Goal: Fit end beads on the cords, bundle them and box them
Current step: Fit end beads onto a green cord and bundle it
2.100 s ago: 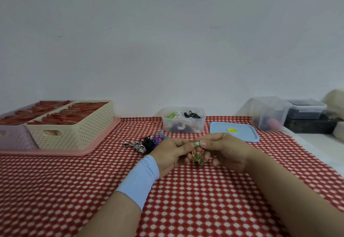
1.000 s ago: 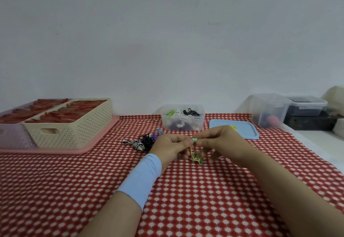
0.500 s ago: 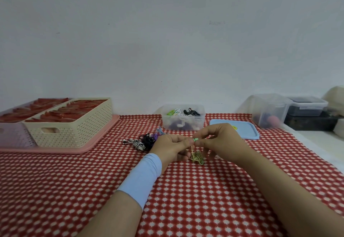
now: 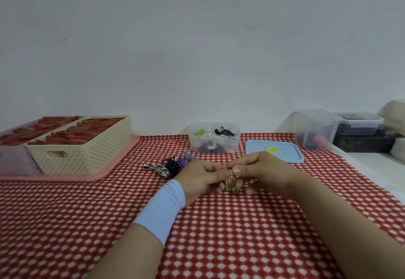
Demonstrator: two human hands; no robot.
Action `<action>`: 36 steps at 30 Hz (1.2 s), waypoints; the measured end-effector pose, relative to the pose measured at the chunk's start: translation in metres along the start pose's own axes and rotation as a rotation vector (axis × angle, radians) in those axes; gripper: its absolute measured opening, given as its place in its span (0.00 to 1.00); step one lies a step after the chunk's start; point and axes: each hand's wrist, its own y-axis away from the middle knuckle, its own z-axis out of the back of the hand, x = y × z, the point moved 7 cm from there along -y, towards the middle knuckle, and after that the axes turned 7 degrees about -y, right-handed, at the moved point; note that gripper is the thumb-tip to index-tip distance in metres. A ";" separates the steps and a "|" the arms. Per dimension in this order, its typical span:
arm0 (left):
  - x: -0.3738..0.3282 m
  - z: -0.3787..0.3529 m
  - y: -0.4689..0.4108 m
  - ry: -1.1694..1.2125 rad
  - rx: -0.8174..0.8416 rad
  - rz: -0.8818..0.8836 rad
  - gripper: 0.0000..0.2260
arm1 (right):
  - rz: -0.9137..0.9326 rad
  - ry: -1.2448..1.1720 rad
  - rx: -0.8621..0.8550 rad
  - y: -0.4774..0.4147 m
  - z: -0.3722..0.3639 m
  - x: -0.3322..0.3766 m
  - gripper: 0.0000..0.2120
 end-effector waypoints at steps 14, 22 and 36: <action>-0.007 0.003 0.000 0.017 -0.036 -0.013 0.03 | 0.040 0.038 -0.007 -0.002 0.002 0.005 0.08; -0.022 0.007 0.003 -0.302 -0.043 -0.089 0.05 | 0.174 0.365 -0.454 0.004 0.068 0.021 0.07; -0.029 0.040 0.008 -0.953 -0.204 -0.065 0.06 | -0.082 1.012 -0.342 -0.002 0.075 0.004 0.03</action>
